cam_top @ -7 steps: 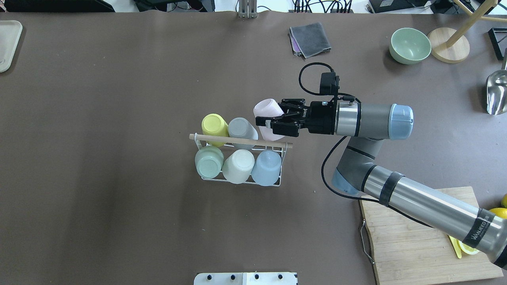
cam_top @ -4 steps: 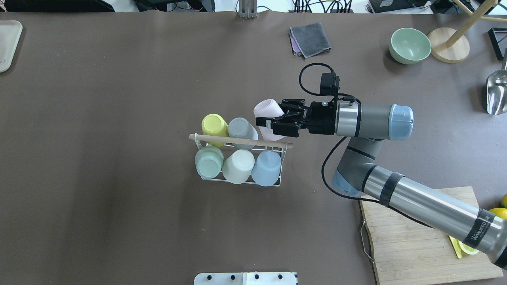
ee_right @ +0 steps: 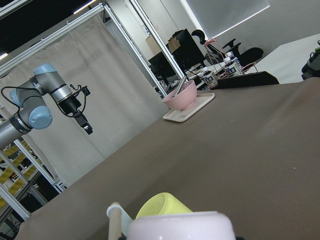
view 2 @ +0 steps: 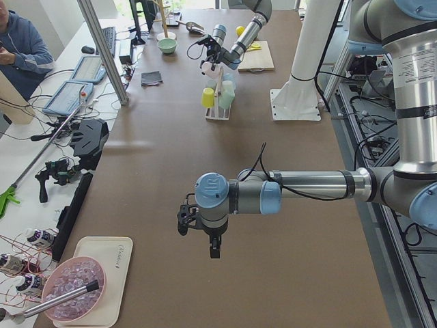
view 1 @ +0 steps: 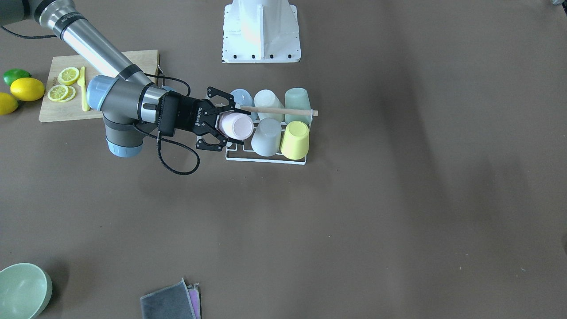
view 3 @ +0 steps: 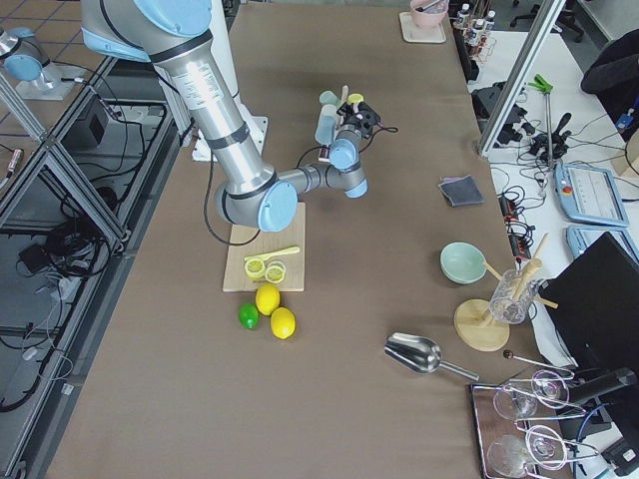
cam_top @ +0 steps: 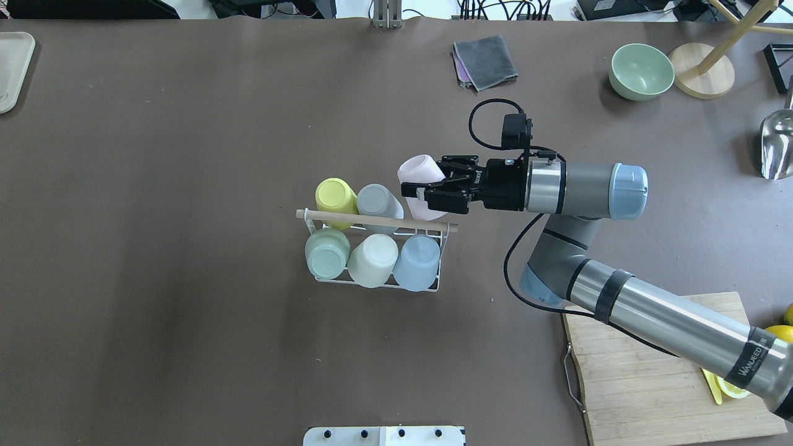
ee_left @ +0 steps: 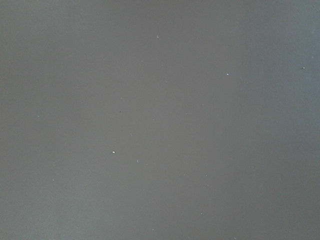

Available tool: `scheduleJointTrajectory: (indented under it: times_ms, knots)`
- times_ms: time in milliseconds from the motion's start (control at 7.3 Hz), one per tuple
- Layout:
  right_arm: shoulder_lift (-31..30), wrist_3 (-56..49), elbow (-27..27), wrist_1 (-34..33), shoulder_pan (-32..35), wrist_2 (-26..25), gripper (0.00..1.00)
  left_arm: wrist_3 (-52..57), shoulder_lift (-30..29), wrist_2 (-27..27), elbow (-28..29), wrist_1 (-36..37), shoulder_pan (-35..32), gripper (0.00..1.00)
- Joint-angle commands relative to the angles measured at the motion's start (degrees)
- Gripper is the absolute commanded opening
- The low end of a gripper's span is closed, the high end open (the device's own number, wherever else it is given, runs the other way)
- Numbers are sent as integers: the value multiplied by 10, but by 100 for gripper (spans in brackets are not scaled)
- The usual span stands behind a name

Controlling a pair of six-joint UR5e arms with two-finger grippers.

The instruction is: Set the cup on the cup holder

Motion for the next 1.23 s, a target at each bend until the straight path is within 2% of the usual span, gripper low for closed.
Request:
scheduleJointTrajectory:
  times_ms: [0, 685, 1096]
  knots:
    - [0, 1, 3, 1, 1, -3, 100, 0, 0, 1, 2, 0, 0, 98]
    - [0, 1, 6, 4, 6, -2, 100, 0, 3, 0, 2, 0, -5, 98]
    - [-4, -1, 6, -4, 72, -3, 100, 1, 3, 1, 3, 0, -5, 98]
